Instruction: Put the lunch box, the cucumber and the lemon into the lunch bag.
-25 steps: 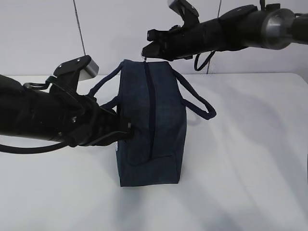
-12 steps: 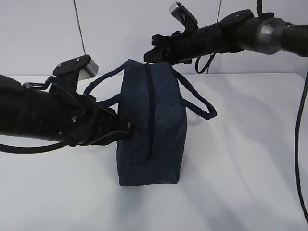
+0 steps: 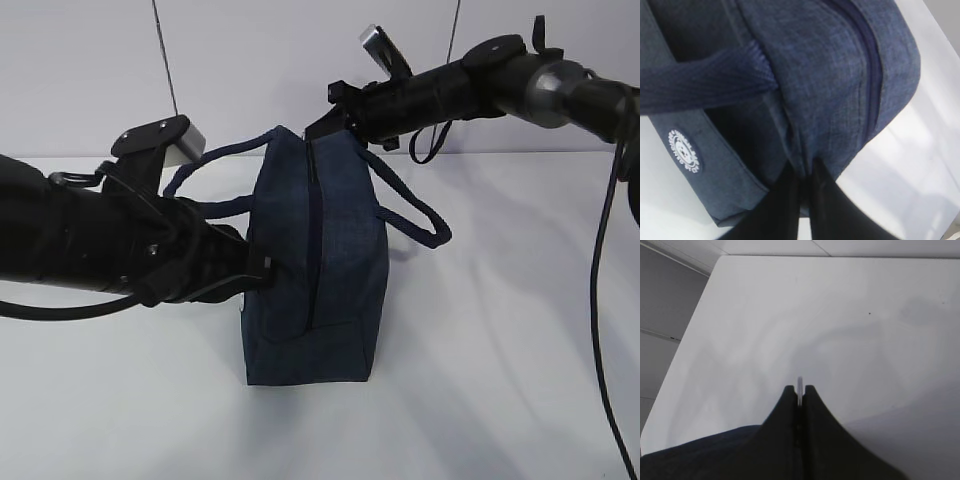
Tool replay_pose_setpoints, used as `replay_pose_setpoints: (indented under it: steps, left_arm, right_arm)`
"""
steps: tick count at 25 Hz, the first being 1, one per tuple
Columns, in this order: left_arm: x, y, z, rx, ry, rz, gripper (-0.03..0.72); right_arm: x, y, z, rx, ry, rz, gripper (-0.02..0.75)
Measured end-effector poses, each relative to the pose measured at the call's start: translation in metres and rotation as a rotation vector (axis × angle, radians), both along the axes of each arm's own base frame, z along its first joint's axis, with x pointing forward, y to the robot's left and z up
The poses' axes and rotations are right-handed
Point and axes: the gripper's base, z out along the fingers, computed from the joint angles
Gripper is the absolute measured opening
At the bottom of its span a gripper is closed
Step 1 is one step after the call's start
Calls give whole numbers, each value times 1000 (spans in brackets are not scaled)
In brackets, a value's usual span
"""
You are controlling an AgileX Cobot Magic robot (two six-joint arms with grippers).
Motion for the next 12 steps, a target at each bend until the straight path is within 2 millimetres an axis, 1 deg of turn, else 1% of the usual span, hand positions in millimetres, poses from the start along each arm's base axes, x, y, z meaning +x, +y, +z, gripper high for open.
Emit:
replay_pose_setpoints:
  steps: [9, 12]
  left_arm:
    - [0, 0, -1, 5, 1, 1, 3]
    - [1, 0, -1, 4, -1, 1, 3]
  right_arm:
    - [-2, -2, -3, -21, 25, 20, -13]
    - [-1, -2, -11, -18, 43, 22, -13]
